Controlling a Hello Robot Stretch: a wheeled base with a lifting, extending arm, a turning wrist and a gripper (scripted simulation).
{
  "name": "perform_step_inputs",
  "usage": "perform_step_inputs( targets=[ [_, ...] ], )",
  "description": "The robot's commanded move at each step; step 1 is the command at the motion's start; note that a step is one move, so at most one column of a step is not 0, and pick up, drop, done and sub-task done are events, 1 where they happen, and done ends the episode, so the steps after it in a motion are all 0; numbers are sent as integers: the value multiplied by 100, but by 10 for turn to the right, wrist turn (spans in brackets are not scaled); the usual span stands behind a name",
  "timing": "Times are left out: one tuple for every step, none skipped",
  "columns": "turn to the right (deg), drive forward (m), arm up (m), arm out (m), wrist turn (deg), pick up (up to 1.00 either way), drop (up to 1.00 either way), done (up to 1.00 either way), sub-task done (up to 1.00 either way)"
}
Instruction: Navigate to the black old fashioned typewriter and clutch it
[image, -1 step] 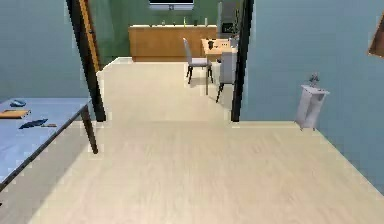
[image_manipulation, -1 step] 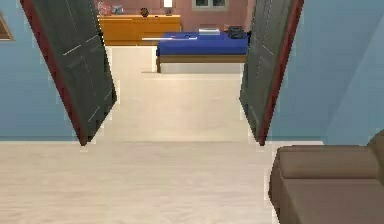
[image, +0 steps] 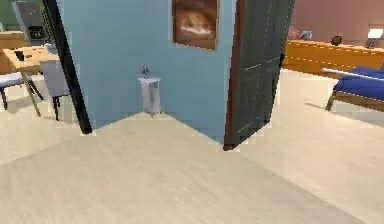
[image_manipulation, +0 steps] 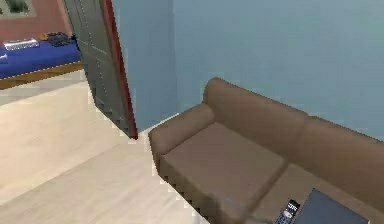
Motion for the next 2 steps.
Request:
perform_step_inputs(
  targets=[
    [450, 0, 0, 0, 0, 0, 0, 0, 0],
    [30, 0, 0, 0, 0, 0, 0, 0, 0]
  ],
)
